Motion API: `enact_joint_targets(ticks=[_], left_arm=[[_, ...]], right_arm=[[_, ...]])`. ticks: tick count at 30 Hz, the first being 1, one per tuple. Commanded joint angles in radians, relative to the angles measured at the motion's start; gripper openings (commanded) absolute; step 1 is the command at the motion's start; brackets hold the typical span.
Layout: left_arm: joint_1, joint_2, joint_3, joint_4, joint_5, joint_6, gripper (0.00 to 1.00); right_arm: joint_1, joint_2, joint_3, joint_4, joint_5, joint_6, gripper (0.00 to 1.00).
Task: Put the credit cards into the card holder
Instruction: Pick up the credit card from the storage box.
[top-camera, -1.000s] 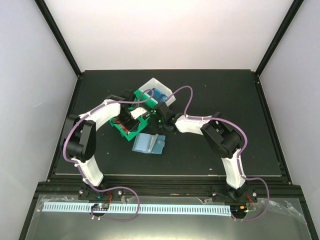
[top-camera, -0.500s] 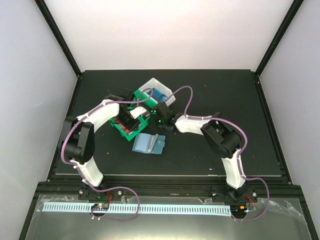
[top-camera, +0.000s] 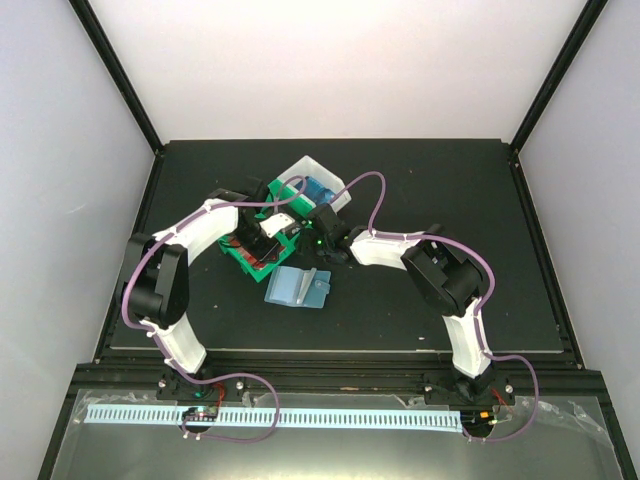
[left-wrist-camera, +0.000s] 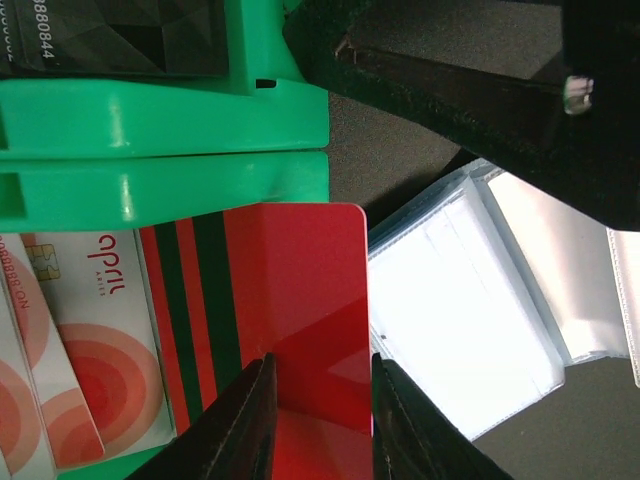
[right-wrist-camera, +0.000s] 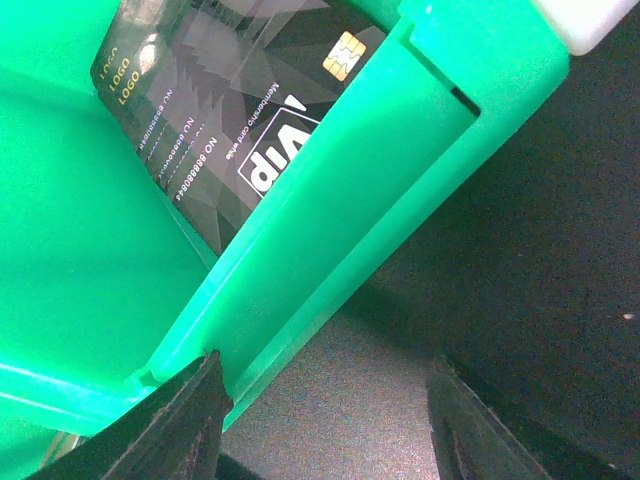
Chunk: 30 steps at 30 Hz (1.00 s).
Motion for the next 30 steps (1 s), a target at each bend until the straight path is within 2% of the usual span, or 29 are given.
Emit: enact_joint_targets(ticks=[1,13,18,30], left_arm=[[-0.009,-0.011,-0.001,-0.013,0.083,0.005,0.26],[-0.006,-0.012,0.003,-0.012,0.045,-0.004,0.17],[0.022,-0.028,0.007,-0.017,0.09,0.009,0.16],[0.053,-0.037,0.021,-0.015,0.097,0.012,0.04]], right_arm=[[0.021,0.049,-0.018,-0.114,0.01,-0.019,0.57],[0.021,0.047,-0.02,-0.114,0.011,-0.022,0.57],[0.02,0.042,-0.016,-0.121,0.015,-0.029,0.57],[0.02,0.033,-0.008,-0.132,0.023,-0.035,0.57]])
